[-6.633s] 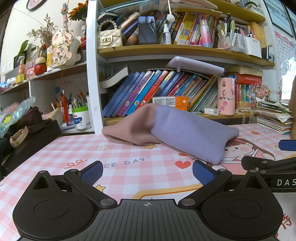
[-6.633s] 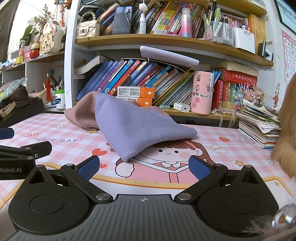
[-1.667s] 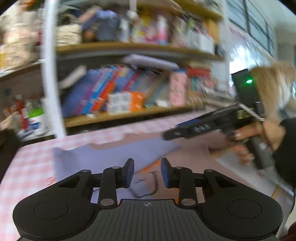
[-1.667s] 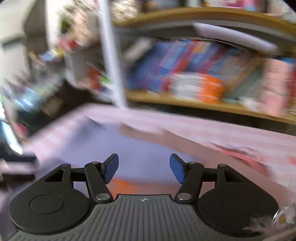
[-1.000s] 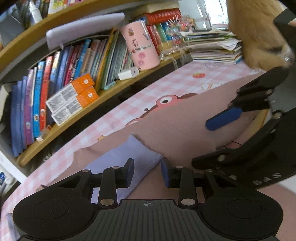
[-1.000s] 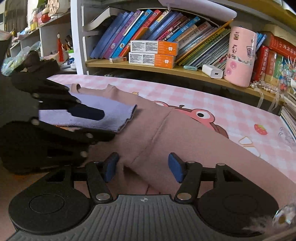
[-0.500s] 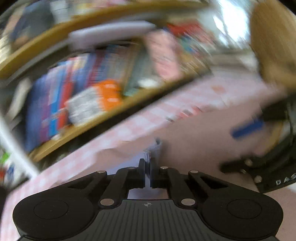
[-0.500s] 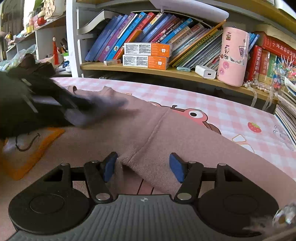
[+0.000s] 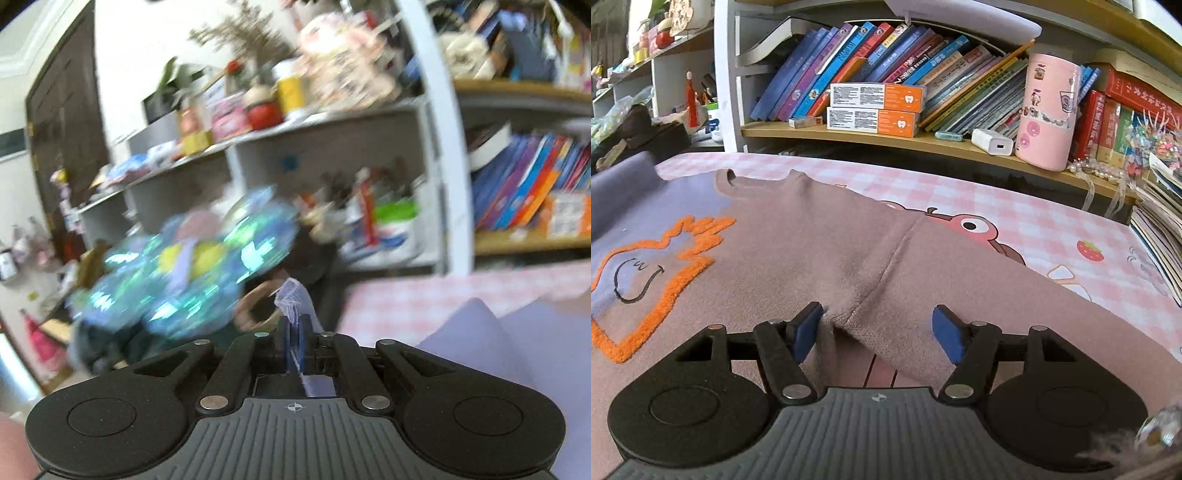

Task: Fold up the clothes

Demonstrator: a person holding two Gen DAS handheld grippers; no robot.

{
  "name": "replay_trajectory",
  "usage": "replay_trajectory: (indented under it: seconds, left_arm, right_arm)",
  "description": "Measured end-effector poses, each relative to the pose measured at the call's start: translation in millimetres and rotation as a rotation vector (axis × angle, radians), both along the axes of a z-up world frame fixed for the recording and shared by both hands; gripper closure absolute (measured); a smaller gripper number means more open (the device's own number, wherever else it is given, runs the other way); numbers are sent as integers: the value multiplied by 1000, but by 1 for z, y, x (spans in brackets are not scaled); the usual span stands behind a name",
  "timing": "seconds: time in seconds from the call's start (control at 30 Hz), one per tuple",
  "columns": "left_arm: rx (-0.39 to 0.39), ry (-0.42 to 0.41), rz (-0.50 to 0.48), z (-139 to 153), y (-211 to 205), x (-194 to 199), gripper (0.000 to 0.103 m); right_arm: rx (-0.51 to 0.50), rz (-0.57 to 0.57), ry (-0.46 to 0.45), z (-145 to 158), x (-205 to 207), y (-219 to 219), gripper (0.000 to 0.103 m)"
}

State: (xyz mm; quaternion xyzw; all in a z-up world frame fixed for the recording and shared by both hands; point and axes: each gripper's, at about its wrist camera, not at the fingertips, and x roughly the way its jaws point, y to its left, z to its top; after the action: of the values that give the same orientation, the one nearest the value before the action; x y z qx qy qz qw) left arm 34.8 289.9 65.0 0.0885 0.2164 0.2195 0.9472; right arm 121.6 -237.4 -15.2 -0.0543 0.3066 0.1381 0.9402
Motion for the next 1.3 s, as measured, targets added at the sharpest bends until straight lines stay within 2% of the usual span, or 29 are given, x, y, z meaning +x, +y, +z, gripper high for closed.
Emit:
replay_trajectory:
  seconds: [0.1, 0.23, 0.33, 0.37, 0.4, 0.43, 0.5, 0.57, 0.6, 0.63, 0.7, 0.77, 0.87, 0.93, 1.0, 1.17, 1.3]
  left_arm:
    - [-34, -4, 29, -12, 19, -10, 99]
    - [-26, 11, 63, -21, 30, -17, 98]
    - [20, 56, 122, -22, 20, -23, 84]
    - [36, 78, 130, -22, 13, -25, 69]
    - [42, 81, 100, -20, 0, -29, 55]
    - [41, 74, 50, -19, -16, -35, 51]
    - [-54, 68, -115, -21, -40, -45, 48]
    - [-206, 90, -266, -32, -61, -44, 48]
    - [-249, 106, -296, -39, -69, -41, 50]
    - [-282, 119, -314, -46, -76, -36, 52]
    - [-339, 155, -331, -61, -85, -23, 65]
    - [-380, 195, -333, -76, -92, -7, 65]
    - [-386, 189, -342, -82, -101, 6, 68]
    - [-404, 190, -356, -83, -105, 17, 88]
    - [-418, 195, -371, -83, -110, 28, 96]
    - [-404, 208, -437, -84, -138, 53, 98]
    - [-396, 205, -448, -86, -150, 77, 98]
  right_arm:
    - [-4, -18, 5, 1, 0, 2, 40]
    - [-10, -43, 11, 1, -1, 4, 38]
    - [-11, -57, 13, 2, -1, 5, 37]
    - [-12, -60, 12, 2, -2, 5, 37]
    - [-14, -63, 12, 2, -2, 6, 37]
    - [-16, -66, 10, 2, -2, 6, 37]
    - [-19, -71, 7, 1, -3, 7, 37]
    - [-19, -76, 3, 1, -4, 8, 37]
    - [-19, -78, 1, 1, -4, 8, 37]
    - [-21, -80, -3, 1, -5, 8, 37]
    - [-23, -82, -7, 1, -4, 7, 38]
    - [-24, -84, -9, 1, -2, 6, 38]
    - [-26, -86, -13, 1, 1, 4, 41]
    - [-27, -87, -15, 1, 2, 2, 42]
    - [-28, -88, -17, 1, 4, 0, 43]
    - [-36, -132, -17, 2, 21, -16, 43]
    - [-37, -158, -18, 1, 40, -31, 43]
